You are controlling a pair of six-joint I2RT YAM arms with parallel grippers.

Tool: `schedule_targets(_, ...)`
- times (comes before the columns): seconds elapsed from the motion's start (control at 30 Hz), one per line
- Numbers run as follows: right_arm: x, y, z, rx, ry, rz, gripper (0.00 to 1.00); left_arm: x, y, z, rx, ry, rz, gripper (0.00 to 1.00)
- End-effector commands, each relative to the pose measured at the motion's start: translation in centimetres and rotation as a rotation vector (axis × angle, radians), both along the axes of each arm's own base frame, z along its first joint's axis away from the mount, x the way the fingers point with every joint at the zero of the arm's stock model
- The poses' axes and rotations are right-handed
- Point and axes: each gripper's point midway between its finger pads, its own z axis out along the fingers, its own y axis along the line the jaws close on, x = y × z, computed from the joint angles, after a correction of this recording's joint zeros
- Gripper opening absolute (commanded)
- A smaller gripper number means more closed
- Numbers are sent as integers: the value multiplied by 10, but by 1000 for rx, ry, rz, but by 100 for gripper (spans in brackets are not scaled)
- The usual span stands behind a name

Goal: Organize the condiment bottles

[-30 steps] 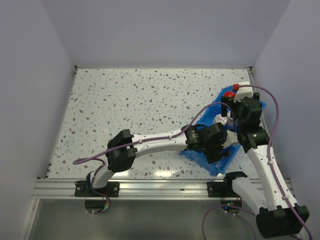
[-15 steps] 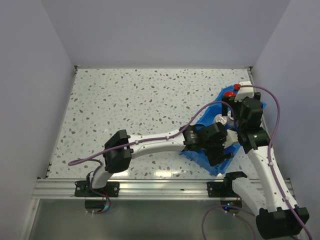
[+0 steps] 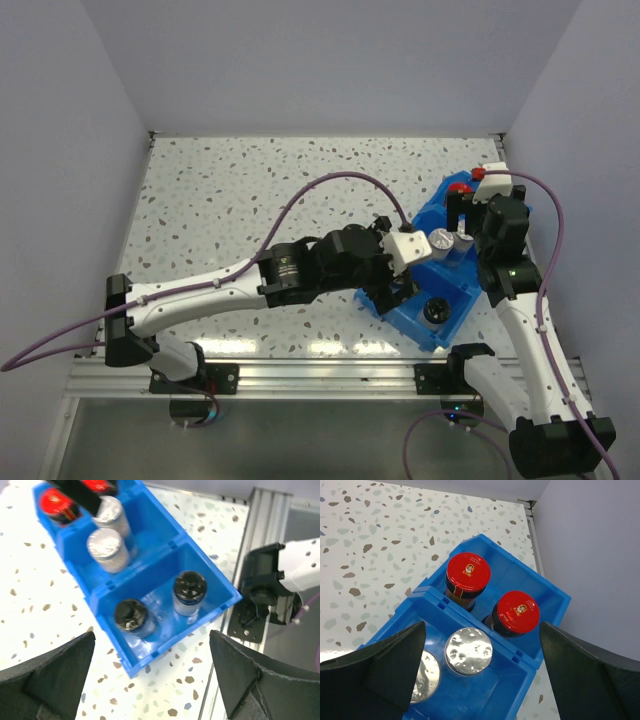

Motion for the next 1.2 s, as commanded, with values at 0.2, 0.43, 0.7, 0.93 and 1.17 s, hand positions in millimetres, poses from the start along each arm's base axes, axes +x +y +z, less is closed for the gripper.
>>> schedule_targets(0.2, 4, 12, -5, 35, 20, 89, 99, 120, 119, -4, -121, 39, 370, 100)
schedule_targets(0.43, 10, 24, -10, 78, 43, 139, 99, 194, 285, -3, -268, 75, 815, 100)
schedule_targets(0.7, 23, 44, 11, 121, 45, 236, 99, 189, 416, -53, -147, -76, 1346, 100)
schedule_targets(0.93, 34, 39, 17, 141, 28, 196, 99, 174, 422, -61, -154, -122, 1341, 100)
schedule_targets(1.17, 32, 3, 14, 172, -21, -14, 98, 175, 419, -66, -143, -106, 1327, 100)
